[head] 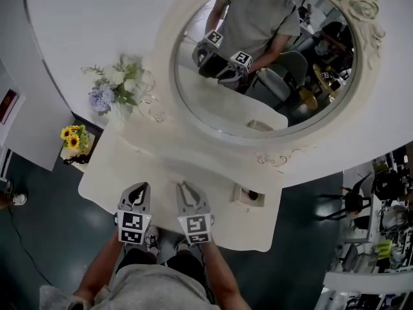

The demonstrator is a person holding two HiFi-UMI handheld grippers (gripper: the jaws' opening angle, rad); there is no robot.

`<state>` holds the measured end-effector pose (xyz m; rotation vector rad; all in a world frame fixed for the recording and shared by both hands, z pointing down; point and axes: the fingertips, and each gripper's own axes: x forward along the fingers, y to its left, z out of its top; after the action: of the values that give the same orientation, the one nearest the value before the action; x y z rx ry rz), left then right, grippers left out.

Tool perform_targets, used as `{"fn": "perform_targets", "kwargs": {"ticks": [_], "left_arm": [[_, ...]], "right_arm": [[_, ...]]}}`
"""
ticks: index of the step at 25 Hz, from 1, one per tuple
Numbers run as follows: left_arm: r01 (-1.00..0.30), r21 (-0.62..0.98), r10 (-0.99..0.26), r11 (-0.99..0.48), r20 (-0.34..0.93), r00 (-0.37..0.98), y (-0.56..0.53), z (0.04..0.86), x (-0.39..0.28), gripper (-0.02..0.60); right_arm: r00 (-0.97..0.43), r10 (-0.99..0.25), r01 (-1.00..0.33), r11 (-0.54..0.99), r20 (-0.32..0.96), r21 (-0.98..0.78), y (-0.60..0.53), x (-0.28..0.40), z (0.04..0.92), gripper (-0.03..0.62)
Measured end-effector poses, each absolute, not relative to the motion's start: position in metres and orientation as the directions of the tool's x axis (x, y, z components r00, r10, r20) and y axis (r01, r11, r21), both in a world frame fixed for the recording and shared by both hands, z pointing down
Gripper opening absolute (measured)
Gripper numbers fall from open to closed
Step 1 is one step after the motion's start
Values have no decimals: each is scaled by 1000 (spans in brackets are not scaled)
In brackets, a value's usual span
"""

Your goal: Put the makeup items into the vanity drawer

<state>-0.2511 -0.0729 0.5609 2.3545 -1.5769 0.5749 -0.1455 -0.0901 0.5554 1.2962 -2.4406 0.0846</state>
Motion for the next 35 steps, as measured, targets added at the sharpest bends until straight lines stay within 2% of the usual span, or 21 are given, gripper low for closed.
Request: {"fn": "perform_targets", "kwargs": {"ticks": [12,21,29,35], "left_arm": [[-825,-27,-750,-565,433,500,-83,544,-130,0],[-748,-28,-680,-663,440,586,-77,539,-57,0],[-707,-19,-631,-707,468,618,-82,557,13,0],[-707,-15,-617,-707,502,606,-83,573,42,0]], "right_arm": [[-296,-893,-929,352,339,117,-71,-4,545,71],[-172,-924,-968,223,342,116,-47,68,541,72],[-102,-918,-983,151,383,100,-45,144,566,74],[-96,-898,-985,147,428,88,-47,178,596,77]]}}
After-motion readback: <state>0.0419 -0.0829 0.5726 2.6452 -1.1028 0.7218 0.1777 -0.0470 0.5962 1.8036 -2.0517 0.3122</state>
